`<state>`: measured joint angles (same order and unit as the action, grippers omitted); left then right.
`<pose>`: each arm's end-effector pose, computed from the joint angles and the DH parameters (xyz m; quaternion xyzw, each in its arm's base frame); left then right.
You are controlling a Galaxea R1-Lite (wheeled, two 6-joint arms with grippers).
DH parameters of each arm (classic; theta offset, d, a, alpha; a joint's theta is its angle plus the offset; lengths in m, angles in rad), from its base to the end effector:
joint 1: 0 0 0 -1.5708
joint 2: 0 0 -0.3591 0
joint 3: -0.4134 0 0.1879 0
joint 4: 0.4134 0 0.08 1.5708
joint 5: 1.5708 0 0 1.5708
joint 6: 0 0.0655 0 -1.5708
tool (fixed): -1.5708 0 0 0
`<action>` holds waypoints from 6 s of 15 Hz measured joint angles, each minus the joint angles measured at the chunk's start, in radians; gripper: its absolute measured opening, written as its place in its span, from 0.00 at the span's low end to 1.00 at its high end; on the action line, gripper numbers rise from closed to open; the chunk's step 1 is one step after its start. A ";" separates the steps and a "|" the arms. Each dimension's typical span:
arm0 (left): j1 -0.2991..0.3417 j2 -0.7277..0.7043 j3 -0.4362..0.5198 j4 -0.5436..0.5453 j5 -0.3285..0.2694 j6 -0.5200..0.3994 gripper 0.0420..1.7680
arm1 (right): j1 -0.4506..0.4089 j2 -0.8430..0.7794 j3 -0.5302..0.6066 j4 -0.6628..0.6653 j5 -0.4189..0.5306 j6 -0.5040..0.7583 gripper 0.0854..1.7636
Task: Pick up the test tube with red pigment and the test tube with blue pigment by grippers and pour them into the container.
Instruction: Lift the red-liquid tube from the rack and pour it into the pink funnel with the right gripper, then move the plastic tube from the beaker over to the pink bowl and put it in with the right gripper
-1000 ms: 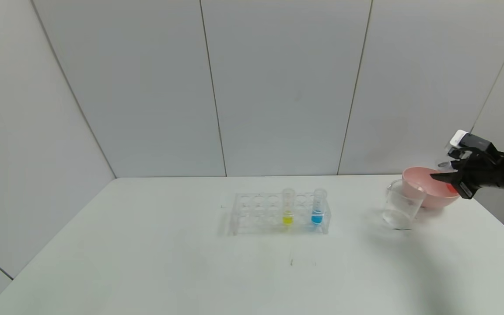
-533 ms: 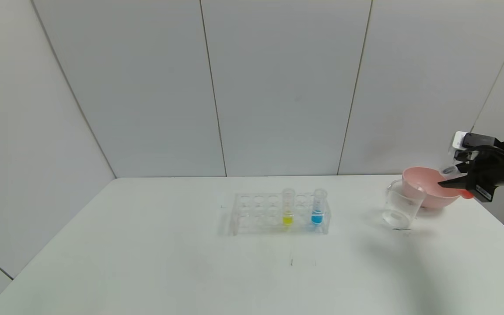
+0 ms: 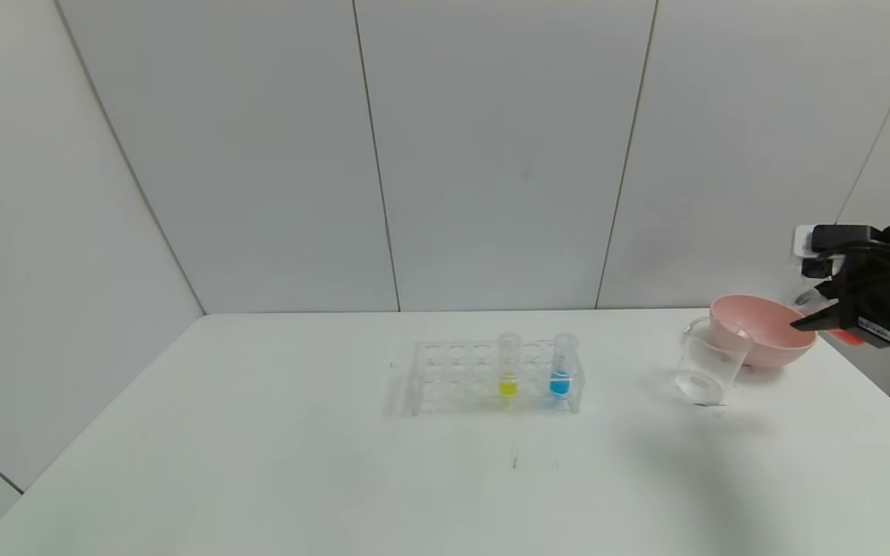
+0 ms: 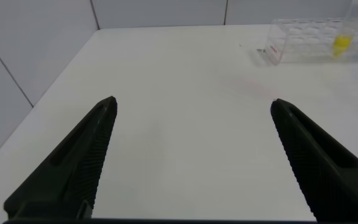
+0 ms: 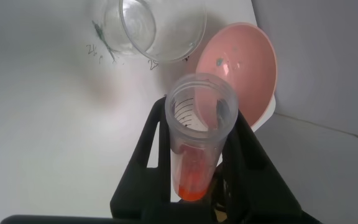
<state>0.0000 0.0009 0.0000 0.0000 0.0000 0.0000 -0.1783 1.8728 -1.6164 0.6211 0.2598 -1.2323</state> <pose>-0.0415 0.0000 0.0755 0.0000 0.0004 0.0000 1.0000 0.3809 -0.0515 0.2620 -0.4474 0.3171 0.2697 0.7915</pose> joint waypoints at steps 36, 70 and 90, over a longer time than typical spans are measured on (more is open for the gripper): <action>0.000 0.000 0.000 0.000 0.000 0.000 1.00 | 0.147 0.261 -0.373 0.179 -0.407 -0.154 0.27; 0.000 0.000 0.000 0.000 0.000 0.000 1.00 | 0.263 0.240 -0.371 0.183 -0.678 -0.380 0.27; 0.000 0.000 0.000 0.000 0.000 0.000 1.00 | 0.034 0.005 -0.274 -0.157 0.248 0.966 0.27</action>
<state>0.0000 0.0009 0.0000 0.0000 0.0000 0.0000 -0.1447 1.8781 -1.8902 0.4638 0.5081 -0.2666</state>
